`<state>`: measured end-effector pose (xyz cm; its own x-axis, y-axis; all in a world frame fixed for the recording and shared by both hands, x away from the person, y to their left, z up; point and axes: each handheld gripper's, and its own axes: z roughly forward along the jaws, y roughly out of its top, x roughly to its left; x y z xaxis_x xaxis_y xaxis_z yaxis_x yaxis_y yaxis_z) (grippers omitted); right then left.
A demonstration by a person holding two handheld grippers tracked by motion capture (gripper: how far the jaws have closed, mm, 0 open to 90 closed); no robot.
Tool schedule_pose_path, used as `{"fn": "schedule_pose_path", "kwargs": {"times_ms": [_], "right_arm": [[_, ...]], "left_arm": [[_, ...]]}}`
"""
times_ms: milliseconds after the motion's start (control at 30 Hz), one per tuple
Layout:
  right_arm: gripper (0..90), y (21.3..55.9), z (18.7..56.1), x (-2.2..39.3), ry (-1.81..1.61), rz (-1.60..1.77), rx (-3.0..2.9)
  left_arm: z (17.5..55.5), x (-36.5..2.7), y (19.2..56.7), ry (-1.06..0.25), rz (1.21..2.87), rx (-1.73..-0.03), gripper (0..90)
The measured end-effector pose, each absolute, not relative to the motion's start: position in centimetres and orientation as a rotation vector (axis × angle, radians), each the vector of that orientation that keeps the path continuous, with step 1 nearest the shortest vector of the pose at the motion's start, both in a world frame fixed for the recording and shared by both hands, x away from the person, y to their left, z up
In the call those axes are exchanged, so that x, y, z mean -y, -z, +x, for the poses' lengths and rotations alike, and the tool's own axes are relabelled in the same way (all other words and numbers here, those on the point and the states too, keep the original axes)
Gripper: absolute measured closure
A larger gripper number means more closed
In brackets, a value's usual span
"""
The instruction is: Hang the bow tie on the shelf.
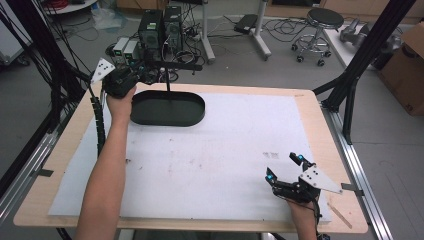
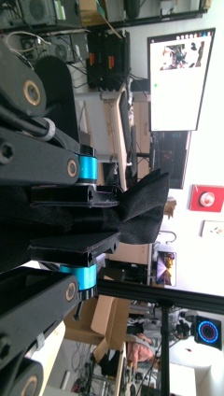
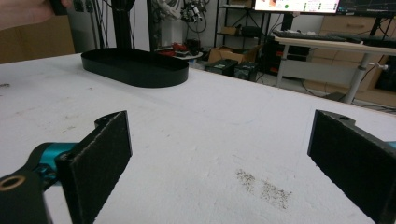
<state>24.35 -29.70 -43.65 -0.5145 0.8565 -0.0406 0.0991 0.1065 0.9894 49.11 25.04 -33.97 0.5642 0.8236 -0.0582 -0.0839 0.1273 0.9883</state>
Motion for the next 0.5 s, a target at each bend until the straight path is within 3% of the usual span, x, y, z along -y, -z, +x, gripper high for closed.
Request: {"fn": "schedule_pose_path", "kwargs": {"times_ms": [200, 300, 367, 500], "right_arm": [[5.3, 43.64, 24.36, 29.72, -1.472, 0.938, -1.730], [5.3, 43.64, 24.34, 29.69, -1.473, 0.942, -1.732], [5.3, 43.62, 24.33, 29.67, -1.471, 0.937, -1.731], [5.3, 43.58, 24.31, 29.66, -1.473, 0.937, -1.729]], "left_arm": [[49.18, -25.10, 34.11, -0.757, 1.283, -0.748, 73.0], [49.18, -25.04, 34.11, -0.769, 1.278, -0.763, 66.4], [49.19, -24.99, 34.13, -0.777, 1.278, -0.776, 55.8], [49.09, -24.86, 34.15, -0.794, 1.278, -0.789, 51.3]]}}
